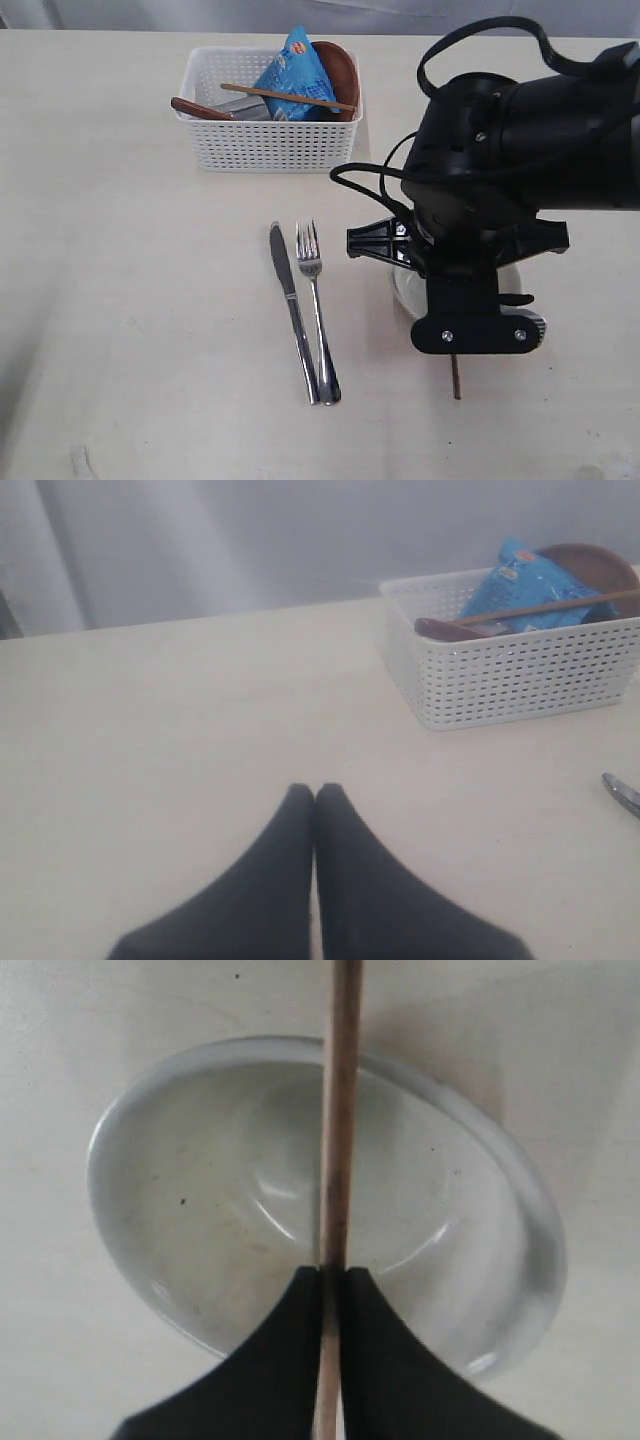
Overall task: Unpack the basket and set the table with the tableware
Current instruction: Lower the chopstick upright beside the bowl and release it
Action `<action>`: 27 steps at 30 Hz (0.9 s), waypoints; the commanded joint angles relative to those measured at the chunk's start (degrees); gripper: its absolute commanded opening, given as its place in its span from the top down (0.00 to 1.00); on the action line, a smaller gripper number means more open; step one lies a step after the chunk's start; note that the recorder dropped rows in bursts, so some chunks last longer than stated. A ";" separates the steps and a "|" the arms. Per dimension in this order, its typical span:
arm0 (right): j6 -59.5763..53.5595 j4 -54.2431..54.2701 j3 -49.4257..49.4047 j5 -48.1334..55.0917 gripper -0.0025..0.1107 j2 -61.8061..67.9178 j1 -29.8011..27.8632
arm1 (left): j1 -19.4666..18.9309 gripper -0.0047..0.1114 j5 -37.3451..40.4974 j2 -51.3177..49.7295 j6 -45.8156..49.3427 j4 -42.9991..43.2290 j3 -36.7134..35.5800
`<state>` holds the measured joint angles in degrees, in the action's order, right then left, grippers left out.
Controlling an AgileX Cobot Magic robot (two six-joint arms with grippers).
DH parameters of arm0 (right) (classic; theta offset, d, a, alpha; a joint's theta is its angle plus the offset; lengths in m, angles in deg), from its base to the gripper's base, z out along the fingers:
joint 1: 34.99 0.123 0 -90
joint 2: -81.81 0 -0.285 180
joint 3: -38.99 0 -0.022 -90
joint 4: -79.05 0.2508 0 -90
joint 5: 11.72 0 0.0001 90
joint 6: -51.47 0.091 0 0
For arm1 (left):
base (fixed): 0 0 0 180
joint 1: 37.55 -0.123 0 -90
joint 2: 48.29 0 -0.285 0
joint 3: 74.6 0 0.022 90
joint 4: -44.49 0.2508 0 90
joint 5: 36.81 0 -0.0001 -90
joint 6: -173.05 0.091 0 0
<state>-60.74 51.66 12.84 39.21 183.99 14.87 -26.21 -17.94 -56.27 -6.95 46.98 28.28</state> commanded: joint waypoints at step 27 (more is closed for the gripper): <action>1.31 0.58 -0.67 -1.32 0.98 0.04 -0.42 | -0.14 0.96 -0.17 0.20 0.00 0.26 -0.10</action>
<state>-59.47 52.23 12.37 37.71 183.99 14.87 -26.21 -17.94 -56.27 -6.95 46.98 28.28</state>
